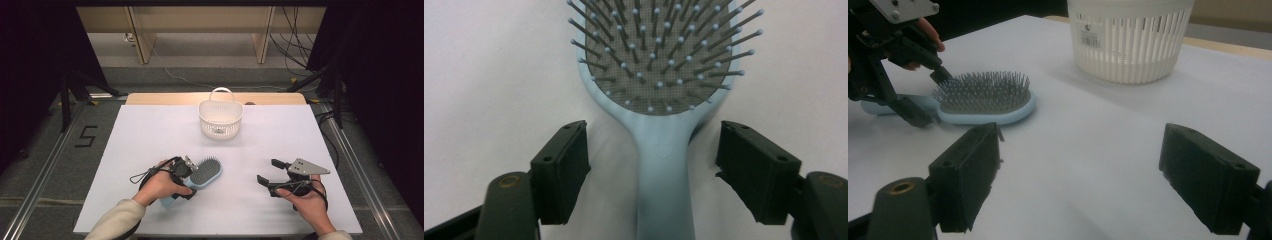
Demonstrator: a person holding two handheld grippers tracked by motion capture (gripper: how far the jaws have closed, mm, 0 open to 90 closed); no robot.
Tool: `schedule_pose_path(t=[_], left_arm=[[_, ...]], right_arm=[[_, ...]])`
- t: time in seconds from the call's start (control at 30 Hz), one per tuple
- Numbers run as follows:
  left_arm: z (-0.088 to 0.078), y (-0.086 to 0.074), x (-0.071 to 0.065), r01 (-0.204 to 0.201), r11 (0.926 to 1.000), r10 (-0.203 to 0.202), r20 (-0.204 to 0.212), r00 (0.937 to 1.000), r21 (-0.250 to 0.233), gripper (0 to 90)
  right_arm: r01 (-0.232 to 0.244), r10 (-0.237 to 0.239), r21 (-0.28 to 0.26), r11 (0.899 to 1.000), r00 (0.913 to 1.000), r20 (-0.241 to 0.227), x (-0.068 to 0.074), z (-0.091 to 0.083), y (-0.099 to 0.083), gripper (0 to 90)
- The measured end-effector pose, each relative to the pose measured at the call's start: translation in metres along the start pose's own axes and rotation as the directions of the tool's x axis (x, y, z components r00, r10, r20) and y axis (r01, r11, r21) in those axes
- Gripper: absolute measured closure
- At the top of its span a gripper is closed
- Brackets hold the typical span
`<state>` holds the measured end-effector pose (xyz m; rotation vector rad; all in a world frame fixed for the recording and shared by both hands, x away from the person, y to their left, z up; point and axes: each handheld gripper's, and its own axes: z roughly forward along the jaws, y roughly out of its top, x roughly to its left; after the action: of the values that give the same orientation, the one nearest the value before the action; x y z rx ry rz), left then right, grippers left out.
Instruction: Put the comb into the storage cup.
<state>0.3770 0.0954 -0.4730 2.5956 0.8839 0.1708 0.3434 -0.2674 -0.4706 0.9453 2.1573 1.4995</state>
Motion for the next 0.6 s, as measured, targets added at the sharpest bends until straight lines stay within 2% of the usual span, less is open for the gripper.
schedule_pose_path(t=[0.23, 0.33, 0.6], left_arm=[[-0.0009, 0.0011, 0.0011, -0.007, 0.9999, 0.007, 0.020, 0.9998, 0.008, 34.5], [-0.0013, 0.0018, 0.0010, 0.012, 0.9999, -0.012, 0.019, 0.9997, 0.013, 37.2], [-0.0029, 0.0043, 0.0017, 0.020, 0.9992, -0.021, 0.011, 0.9997, 0.033, 50.3]], right_arm=[[-0.001, 0.001, 0.001, 1.000, 1.0000, 0.000, 0.0000, 0.0001, -0.0001, 17.4], [0.001, -0.001, 0.000, 1.000, 1.0000, -0.001, 0.0001, 0.0000, 0.0000, 17.4], [0.002, -0.002, 0.002, 1.000, 1.0000, -0.002, 0.0002, 0.0002, -0.0001, 17.3]])
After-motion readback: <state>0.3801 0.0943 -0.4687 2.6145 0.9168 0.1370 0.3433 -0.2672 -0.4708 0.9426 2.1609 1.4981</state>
